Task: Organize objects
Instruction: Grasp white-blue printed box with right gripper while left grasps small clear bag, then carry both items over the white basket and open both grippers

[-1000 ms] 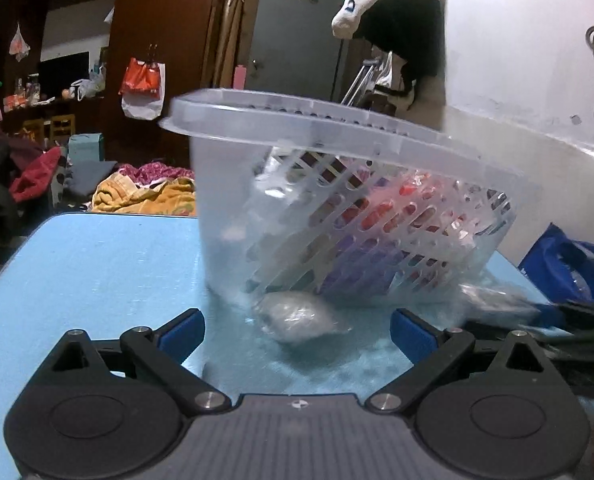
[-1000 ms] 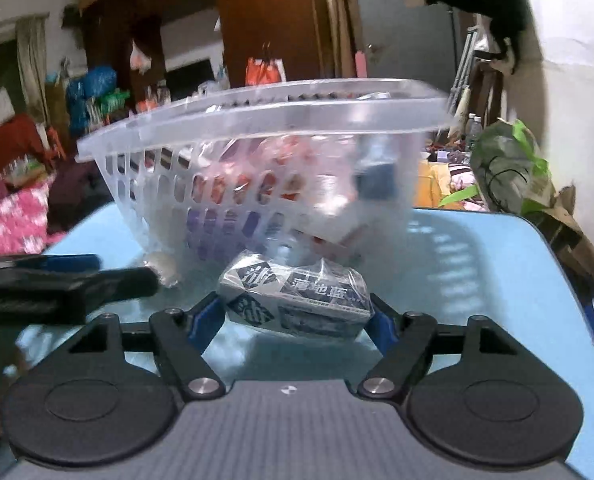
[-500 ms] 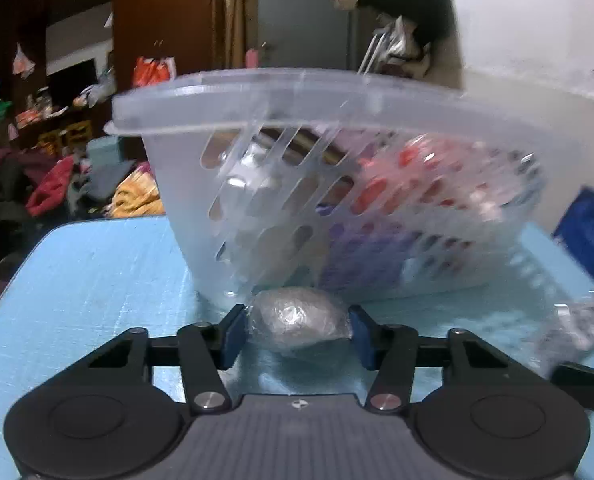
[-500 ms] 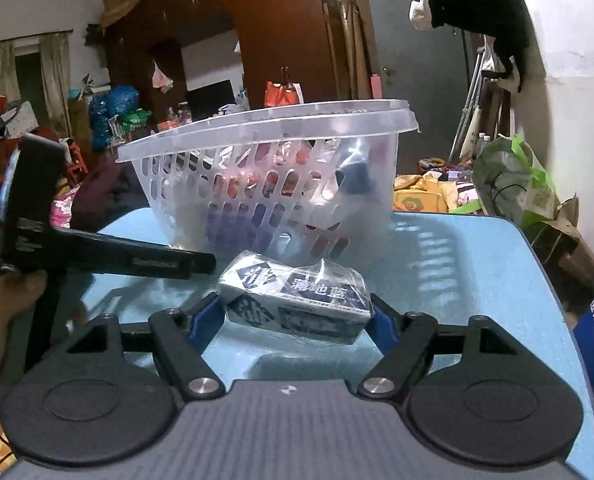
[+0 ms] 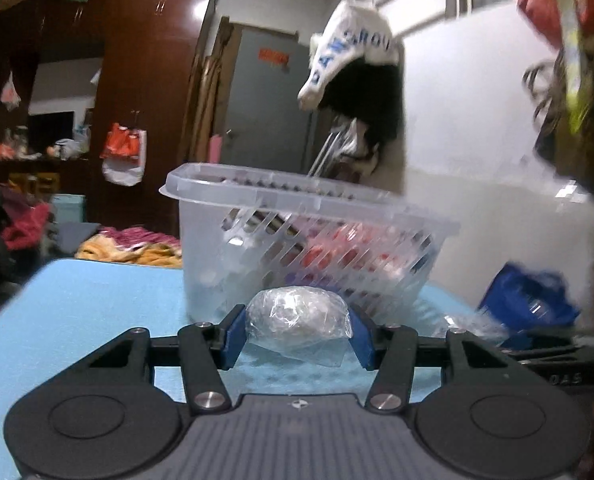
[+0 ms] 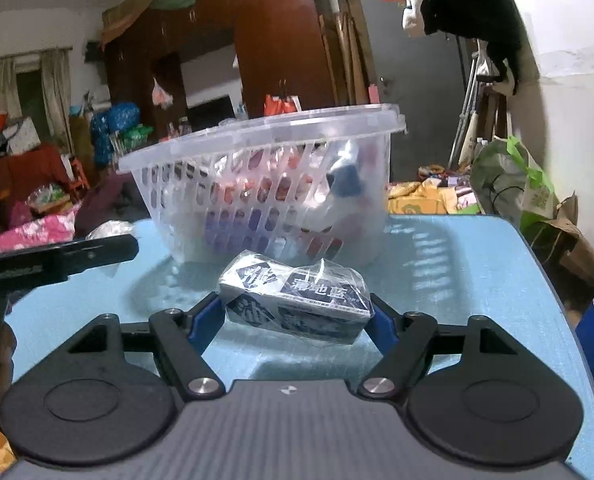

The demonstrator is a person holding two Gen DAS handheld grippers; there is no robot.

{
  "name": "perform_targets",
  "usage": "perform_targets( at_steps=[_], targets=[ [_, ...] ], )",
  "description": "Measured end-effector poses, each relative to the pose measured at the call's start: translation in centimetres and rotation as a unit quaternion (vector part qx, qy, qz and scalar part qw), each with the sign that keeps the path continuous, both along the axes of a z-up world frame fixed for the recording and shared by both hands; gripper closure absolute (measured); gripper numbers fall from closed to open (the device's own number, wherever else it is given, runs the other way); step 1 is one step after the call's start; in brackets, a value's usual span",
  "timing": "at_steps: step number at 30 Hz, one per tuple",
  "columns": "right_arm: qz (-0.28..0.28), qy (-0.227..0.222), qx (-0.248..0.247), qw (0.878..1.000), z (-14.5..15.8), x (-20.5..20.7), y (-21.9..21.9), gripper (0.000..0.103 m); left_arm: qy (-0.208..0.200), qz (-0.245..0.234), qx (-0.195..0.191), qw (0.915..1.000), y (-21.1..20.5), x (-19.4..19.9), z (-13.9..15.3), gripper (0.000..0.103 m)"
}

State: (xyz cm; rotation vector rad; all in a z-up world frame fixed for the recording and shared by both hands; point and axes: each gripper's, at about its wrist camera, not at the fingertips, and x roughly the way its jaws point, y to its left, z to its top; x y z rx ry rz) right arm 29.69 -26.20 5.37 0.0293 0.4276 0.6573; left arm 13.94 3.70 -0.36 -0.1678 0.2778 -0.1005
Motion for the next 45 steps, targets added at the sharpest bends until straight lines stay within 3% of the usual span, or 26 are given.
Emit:
perform_targets(
  at_steps=[4,11,14,18,22,24,25,26,27,28,30,32,34,36,38,41,45],
  targets=[
    [0.003,-0.033,0.000,0.999,0.3,-1.0,0.2,0.026,-0.006,-0.024,-0.025,0.9994,0.4,0.2,-0.1,0.046],
    [0.000,-0.060,0.020,0.998,0.6,-1.7,-0.2,0.026,-0.026,-0.033,-0.024,0.9988,0.4,-0.2,0.0,0.046],
    [0.004,-0.080,0.040,0.996,2.5,-2.3,-0.4,0.026,-0.052,-0.043,-0.017,0.9976,0.8,0.3,3.8,0.046],
    [0.023,-0.150,0.053,0.987,9.9,-1.1,1.7,0.026,-0.056,-0.031,0.005,0.9979,1.1,4.1,10.8,0.046],
    [0.037,-0.157,0.001,0.987,14.4,4.5,5.8,0.026,-0.018,0.000,-0.008,0.9998,2.9,9.6,14.4,0.046],
    [0.038,-0.143,-0.018,0.989,14.6,7.1,7.4,0.021,0.019,0.007,-0.027,0.9994,3.7,12.2,13.9,0.043],
    [0.043,-0.138,-0.024,0.989,14.3,8.2,8.0,0.017,0.038,0.006,-0.039,0.9985,3.9,13.6,13.2,0.035],
    [0.042,-0.136,-0.036,0.989,13.8,9.2,8.6,0.005,0.054,-0.001,-0.042,0.9976,4.0,14.4,12.5,0.028],
    [0.034,-0.134,-0.054,0.989,13.3,9.9,9.2,0.000,0.068,-0.005,-0.044,0.9967,3.9,15.1,11.8,0.021],
    [0.024,-0.134,-0.066,0.988,12.8,10.3,9.4,0.000,0.074,0.000,-0.034,0.9966,3.9,15.3,10.9,0.020],
    [0.018,-0.126,-0.062,0.990,12.4,10.3,8.7,0.000,0.070,0.012,-0.009,0.9974,3.7,14.8,10.5,0.020],
    [0.028,-0.120,-0.023,0.992,12.7,9.4,6.8,0.000,0.050,0.004,-0.002,0.9988,3.7,13.3,10.3,0.018],
    [0.036,-0.112,0.004,0.993,13.2,8.4,5.1,0.000,0.028,-0.005,0.002,0.9996,3.6,11.4,10.6,0.011],
    [0.017,-0.088,-0.002,0.996,13.9,7.9,4.4,0.000,-0.001,0.002,0.016,0.9999,3.4,9.5,10.8,0.001],
    [-0.008,-0.097,-0.018,0.995,14.2,6.7,4.1,0.000,-0.015,0.006,0.038,0.9992,2.9,8.0,10.7,0.000],
    [-0.036,-0.126,-0.044,0.990,13.6,4.4,3.9,0.000,0.001,0.005,0.054,0.9985,2.4,7.3,10.7,0.000],
    [-0.043,-0.108,-0.037,0.993,13.2,3.2,3.3,0.000,0.017,0.000,0.044,0.9989,2.1,6.8,10.6,0.000]
  ],
)
